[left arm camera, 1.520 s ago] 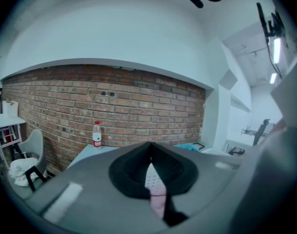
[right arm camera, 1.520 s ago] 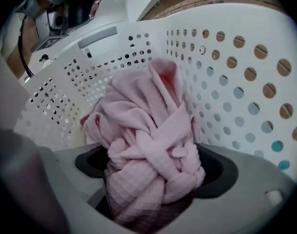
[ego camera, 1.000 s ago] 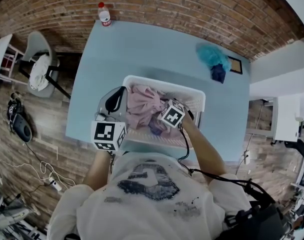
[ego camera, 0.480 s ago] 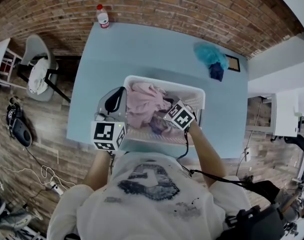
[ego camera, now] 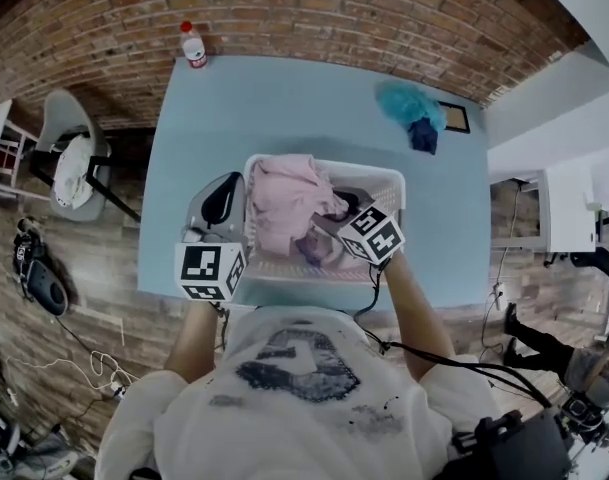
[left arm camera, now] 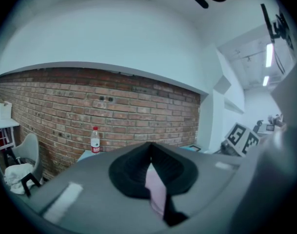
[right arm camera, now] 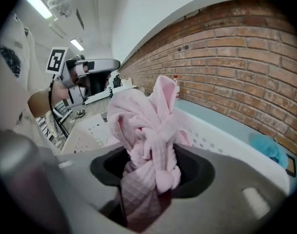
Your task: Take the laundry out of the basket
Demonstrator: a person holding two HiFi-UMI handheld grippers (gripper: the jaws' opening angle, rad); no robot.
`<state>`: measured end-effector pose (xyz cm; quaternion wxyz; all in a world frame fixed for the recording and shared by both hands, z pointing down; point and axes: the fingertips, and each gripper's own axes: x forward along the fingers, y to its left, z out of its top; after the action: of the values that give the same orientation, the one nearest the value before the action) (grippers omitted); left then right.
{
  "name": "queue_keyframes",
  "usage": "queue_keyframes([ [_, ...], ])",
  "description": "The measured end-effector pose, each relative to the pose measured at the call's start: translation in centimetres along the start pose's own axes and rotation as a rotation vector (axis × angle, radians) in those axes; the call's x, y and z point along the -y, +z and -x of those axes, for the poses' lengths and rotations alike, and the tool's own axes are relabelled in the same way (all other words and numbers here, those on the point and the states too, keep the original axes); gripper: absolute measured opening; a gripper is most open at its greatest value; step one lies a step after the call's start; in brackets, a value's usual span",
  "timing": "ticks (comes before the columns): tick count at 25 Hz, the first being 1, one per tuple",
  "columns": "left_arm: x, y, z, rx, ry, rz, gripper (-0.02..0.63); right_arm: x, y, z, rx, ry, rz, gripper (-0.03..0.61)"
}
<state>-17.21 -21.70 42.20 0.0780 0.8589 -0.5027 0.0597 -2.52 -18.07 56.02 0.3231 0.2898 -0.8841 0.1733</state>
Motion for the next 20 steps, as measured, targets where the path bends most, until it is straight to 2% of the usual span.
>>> queue_keyframes([
  [15, -0.1, 2.3, 1.6, 0.043, -0.052, -0.08, -0.009, 0.3, 6.8, 8.6, 0.338, -0.3, -0.179, 0.238],
  [20, 1.1, 3.2, 1.7, 0.054, -0.055, -0.097, -0.009, 0.5, 9.6, 12.9, 0.425, -0.362, -0.167, 0.238],
])
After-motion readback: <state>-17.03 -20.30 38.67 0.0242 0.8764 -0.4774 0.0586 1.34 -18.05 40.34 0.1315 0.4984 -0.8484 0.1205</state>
